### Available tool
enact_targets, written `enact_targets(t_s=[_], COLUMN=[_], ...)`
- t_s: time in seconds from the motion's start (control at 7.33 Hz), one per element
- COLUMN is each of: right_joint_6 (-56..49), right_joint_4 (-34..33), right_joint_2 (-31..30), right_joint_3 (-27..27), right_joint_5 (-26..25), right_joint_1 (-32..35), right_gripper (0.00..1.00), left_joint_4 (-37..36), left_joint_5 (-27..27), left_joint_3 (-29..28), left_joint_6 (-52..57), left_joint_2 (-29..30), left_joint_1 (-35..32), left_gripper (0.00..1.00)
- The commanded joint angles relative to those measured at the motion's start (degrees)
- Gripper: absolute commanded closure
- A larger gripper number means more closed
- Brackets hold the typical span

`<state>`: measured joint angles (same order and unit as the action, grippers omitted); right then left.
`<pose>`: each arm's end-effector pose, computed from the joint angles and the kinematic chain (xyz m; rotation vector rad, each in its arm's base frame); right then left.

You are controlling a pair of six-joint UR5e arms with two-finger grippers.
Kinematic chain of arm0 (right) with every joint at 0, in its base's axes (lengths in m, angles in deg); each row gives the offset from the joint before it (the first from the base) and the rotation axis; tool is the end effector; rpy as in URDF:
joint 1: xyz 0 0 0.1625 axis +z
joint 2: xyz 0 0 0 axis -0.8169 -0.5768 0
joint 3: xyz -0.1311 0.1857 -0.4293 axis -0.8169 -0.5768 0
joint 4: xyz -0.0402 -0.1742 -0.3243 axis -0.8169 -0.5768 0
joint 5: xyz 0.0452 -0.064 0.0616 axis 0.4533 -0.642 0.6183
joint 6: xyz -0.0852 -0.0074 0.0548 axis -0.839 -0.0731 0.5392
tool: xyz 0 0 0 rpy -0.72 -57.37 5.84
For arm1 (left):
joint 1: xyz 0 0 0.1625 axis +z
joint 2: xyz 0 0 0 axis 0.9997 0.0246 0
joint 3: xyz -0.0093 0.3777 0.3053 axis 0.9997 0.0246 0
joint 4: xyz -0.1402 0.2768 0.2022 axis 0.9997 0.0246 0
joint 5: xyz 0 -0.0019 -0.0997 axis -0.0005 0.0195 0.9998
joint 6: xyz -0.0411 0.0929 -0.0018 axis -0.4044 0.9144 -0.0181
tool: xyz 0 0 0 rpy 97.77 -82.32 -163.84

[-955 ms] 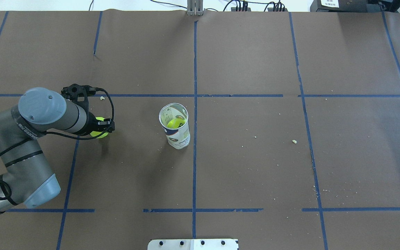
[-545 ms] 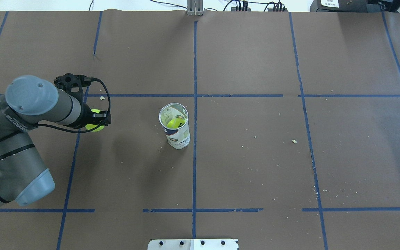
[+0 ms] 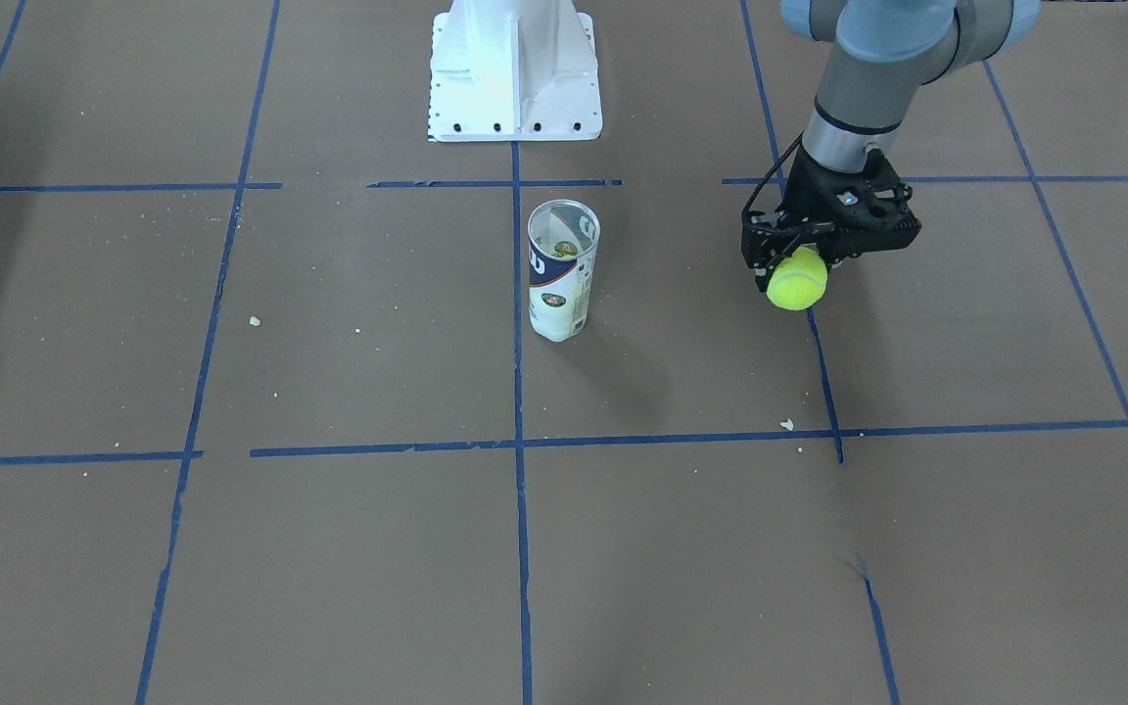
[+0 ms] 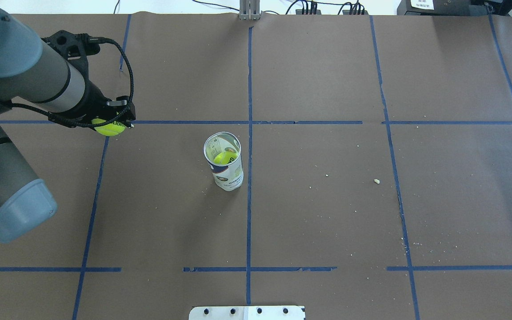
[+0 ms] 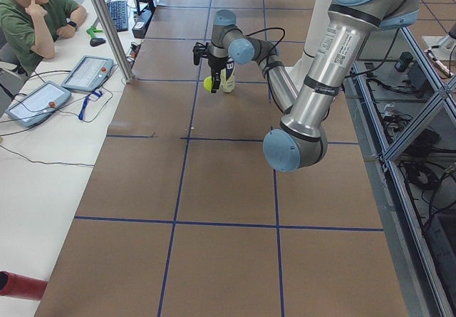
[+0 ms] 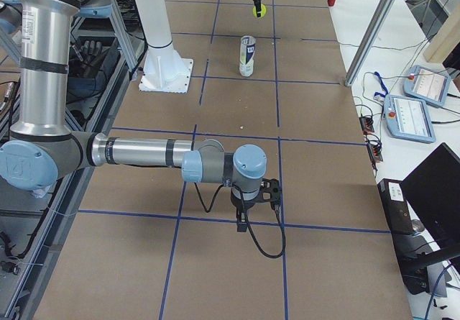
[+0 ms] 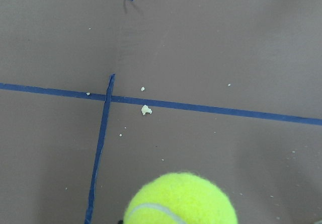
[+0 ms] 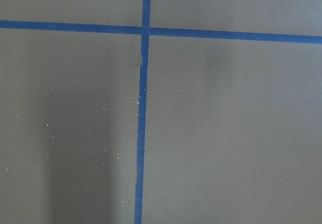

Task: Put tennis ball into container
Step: 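Lift the ball with the left gripper and carry it above the clear can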

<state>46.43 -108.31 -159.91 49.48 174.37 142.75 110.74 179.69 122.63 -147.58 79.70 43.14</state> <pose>0.0532 -0.3805 0.7229 -0.0196 -0.7163 -0.0361 0.3196 -0.4602 0.2986 0.1116 0.8048 -0.2059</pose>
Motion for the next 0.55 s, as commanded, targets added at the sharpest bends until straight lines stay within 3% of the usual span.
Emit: enact_targets(t_s=[0.0,0.14,0.41], right_joint_6=[0.0,0.0,0.0], right_joint_4=[-0.1,0.0,0.0], right_joint_2=[0.0,0.1,0.0], right_joint_3=[0.0,0.0,0.0], right_joint_5=[0.0,0.0,0.0], right_joint_1=[0.0,0.0,0.0], right_gripper=[0.0,0.0,0.0], left_joint_4=[-6.5,-6.6,-6.6], left_joint_5=[2.7,2.7,2.7], left_joint_3=[-0.1,-0.4,-6.7], left_joint_6=[-4.4,-8.2,-13.2], left_joint_2=[7.5,9.4,16.4], left_joint_1=[0.2,1.0,3.0], left_gripper=[0.82,0.82,0.79])
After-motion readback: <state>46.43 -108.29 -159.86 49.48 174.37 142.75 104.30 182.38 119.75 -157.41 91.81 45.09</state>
